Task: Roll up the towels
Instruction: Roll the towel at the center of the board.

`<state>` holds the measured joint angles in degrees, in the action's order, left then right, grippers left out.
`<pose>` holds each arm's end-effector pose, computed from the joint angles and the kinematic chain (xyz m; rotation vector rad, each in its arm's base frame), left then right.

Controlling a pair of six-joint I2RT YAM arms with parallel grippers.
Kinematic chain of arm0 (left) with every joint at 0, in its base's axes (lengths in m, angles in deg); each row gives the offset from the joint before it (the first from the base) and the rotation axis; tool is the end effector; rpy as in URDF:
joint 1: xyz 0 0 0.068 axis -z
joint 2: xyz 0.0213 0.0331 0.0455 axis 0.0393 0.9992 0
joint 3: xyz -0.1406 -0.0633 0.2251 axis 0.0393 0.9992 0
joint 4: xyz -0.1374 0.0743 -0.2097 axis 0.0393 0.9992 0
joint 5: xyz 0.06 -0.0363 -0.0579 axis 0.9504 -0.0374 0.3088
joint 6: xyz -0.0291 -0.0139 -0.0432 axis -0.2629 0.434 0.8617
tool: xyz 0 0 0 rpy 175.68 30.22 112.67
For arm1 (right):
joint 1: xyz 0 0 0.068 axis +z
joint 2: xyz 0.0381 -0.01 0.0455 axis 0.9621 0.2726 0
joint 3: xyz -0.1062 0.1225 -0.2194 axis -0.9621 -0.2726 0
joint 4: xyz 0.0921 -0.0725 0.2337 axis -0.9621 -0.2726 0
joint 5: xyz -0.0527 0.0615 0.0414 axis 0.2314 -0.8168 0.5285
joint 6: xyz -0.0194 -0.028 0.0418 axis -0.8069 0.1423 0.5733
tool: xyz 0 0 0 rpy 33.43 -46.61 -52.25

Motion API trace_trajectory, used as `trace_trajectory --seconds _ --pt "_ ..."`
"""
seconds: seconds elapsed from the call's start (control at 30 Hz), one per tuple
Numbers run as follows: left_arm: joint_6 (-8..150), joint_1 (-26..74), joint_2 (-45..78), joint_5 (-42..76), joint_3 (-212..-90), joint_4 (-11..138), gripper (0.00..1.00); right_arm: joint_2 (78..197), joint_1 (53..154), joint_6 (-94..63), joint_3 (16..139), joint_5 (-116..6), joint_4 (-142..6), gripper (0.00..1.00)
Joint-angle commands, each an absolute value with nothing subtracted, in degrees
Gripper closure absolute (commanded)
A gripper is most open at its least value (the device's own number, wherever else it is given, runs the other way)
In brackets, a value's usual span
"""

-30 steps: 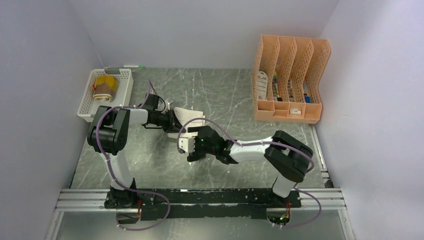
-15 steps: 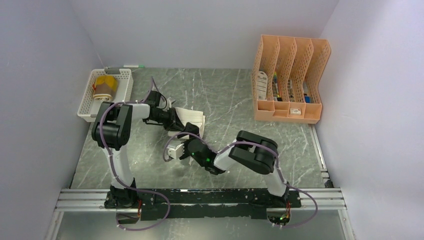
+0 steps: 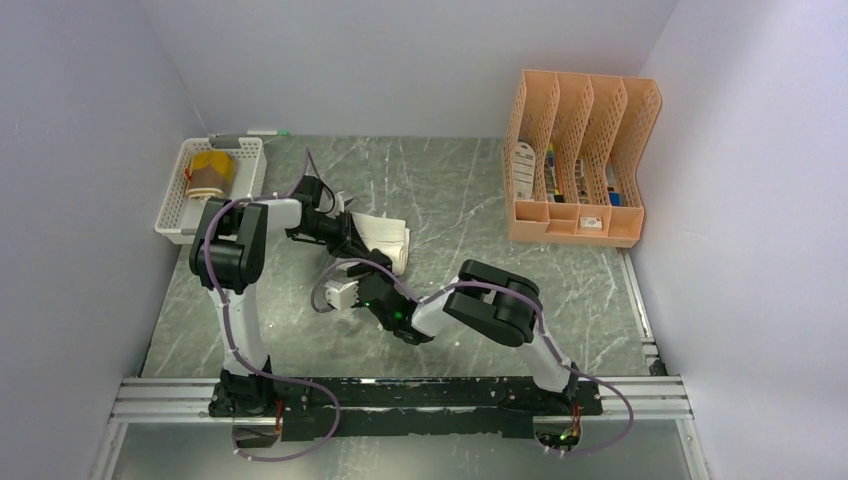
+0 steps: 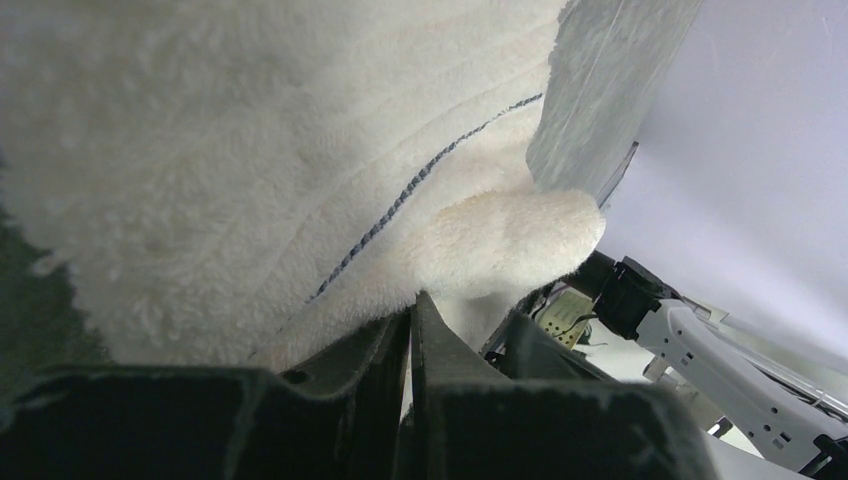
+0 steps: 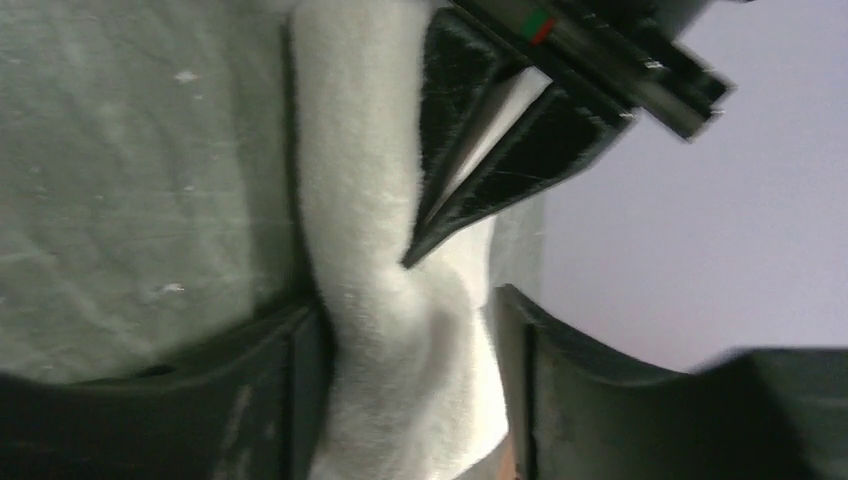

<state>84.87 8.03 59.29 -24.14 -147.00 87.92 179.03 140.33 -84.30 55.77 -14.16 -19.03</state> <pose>0.3659 -0.0937 0.1059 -0.1599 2.8082 -1.3566 0.1812 0.3614 0.0918 -1.5014 1.1607 -0.5093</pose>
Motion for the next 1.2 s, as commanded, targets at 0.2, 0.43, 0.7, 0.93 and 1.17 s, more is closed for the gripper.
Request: trace_trajectory --seconds 0.2,0.43,0.7,0.93,1.17 --pt "80.62 5.57 62.3 -15.08 -149.02 90.24 0.8 175.78 134.55 -60.71 64.83 -29.8 -55.78 1.0" --pt "84.1 -3.43 53.51 -19.14 -151.66 86.48 0.73 169.47 130.97 -51.99 67.88 -50.5 -69.87 1.0" --pt "81.15 -7.17 43.35 -17.82 -150.4 87.46 0.73 168.77 127.57 -45.1 74.06 -76.33 -84.82 1.0" --pt "75.65 -7.18 36.71 -25.14 -139.65 81.43 0.72 168.13 123.15 -41.31 80.54 -94.26 -94.05 1.0" --pt "77.42 -4.37 35.42 -31.45 -134.58 77.84 0.73 173.92 120.1 -41.41 92.52 -98.04 -105.13 1.0"
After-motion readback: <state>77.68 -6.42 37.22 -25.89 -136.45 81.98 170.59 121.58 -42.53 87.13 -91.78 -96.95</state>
